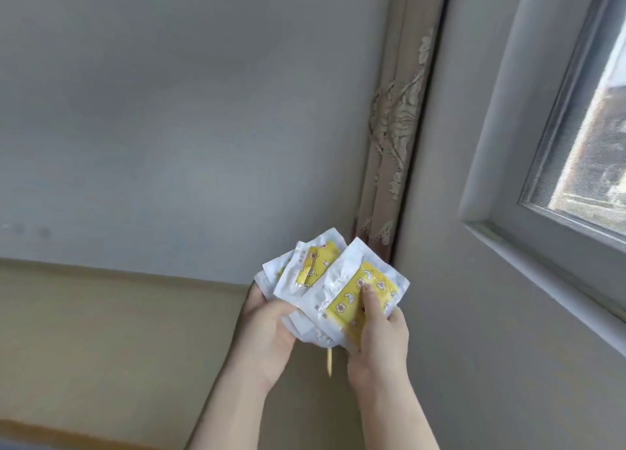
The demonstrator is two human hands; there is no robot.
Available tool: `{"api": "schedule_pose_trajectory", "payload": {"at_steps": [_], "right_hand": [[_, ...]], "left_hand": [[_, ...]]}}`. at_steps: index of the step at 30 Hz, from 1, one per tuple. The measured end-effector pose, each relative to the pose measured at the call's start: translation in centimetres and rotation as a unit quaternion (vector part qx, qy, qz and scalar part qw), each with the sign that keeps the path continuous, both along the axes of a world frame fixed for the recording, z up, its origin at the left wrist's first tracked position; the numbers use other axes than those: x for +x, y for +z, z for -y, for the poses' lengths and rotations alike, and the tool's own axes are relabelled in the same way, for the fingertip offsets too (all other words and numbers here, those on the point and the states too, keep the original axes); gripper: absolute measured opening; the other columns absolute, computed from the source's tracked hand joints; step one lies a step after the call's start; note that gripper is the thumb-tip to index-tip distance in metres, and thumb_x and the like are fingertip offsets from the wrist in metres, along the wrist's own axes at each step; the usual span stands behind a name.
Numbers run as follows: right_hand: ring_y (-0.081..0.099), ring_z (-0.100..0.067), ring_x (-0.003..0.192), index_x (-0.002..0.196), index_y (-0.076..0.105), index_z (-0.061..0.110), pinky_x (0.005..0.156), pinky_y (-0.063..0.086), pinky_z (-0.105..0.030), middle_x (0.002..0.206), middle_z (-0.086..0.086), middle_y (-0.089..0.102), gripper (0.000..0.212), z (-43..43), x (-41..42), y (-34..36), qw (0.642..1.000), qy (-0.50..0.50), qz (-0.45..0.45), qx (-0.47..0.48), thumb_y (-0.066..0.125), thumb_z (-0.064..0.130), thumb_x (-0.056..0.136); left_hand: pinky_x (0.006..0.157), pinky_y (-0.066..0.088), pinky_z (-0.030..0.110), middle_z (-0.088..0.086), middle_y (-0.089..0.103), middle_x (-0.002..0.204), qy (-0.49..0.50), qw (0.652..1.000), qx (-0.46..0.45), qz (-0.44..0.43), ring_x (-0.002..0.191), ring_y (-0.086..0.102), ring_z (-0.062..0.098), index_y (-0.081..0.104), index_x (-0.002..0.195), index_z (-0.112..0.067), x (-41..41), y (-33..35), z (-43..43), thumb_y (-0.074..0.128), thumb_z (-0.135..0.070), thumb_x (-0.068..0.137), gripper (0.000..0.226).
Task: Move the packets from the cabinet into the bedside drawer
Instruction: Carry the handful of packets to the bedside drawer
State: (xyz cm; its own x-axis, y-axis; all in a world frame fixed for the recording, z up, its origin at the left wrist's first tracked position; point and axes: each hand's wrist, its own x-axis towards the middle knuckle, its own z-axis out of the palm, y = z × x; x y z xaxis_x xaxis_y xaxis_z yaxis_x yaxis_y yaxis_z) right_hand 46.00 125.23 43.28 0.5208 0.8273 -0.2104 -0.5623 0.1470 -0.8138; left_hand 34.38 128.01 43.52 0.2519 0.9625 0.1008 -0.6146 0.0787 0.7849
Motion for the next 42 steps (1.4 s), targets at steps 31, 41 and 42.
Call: {"api": "schedule_pose_trajectory", "payload": {"at_steps": [31,41,42], "right_hand": [[0.067,-0.033,0.092,0.105,0.059,0.015,0.082,0.053,-0.056,0.101,-0.011,0.069,0.014,-59.7,-6.1,-0.3,0.969,0.246,0.006,-0.013,0.05,0.009,0.095],[0.068,-0.024,0.078,0.112,0.057,0.009,0.058,0.055,-0.034,0.098,-0.011,0.069,0.018,-72.3,-17.0,-3.5,0.929,0.363,0.026,-0.076,0.051,0.007,0.095],[0.067,-0.024,0.078,0.112,0.056,0.009,0.058,0.055,-0.034,0.097,-0.011,0.068,0.018,-73.7,-18.8,-3.5,0.925,0.37,0.026,-0.079,0.051,0.007,0.095]], "left_hand": [[0.05,0.049,0.025,0.001,0.061,0.066,0.292,0.95,-0.082,-0.075,0.058,0.061,0.016,0.05,0.099,0.006,-5.3,-1.9,-56.9,0.06,-0.007,0.088,0.019],[0.049,0.051,0.026,0.013,0.064,0.083,0.388,0.912,-0.128,-0.032,0.062,0.068,0.018,0.059,0.1,-0.001,-16.2,-5.4,-65.9,0.067,-0.013,0.078,0.026],[0.045,0.048,0.023,0.01,0.06,0.073,0.396,0.908,-0.131,-0.046,0.055,0.064,0.015,0.059,0.087,-0.005,-17.8,-5.2,-67.1,0.072,-0.017,0.066,0.028]]}}
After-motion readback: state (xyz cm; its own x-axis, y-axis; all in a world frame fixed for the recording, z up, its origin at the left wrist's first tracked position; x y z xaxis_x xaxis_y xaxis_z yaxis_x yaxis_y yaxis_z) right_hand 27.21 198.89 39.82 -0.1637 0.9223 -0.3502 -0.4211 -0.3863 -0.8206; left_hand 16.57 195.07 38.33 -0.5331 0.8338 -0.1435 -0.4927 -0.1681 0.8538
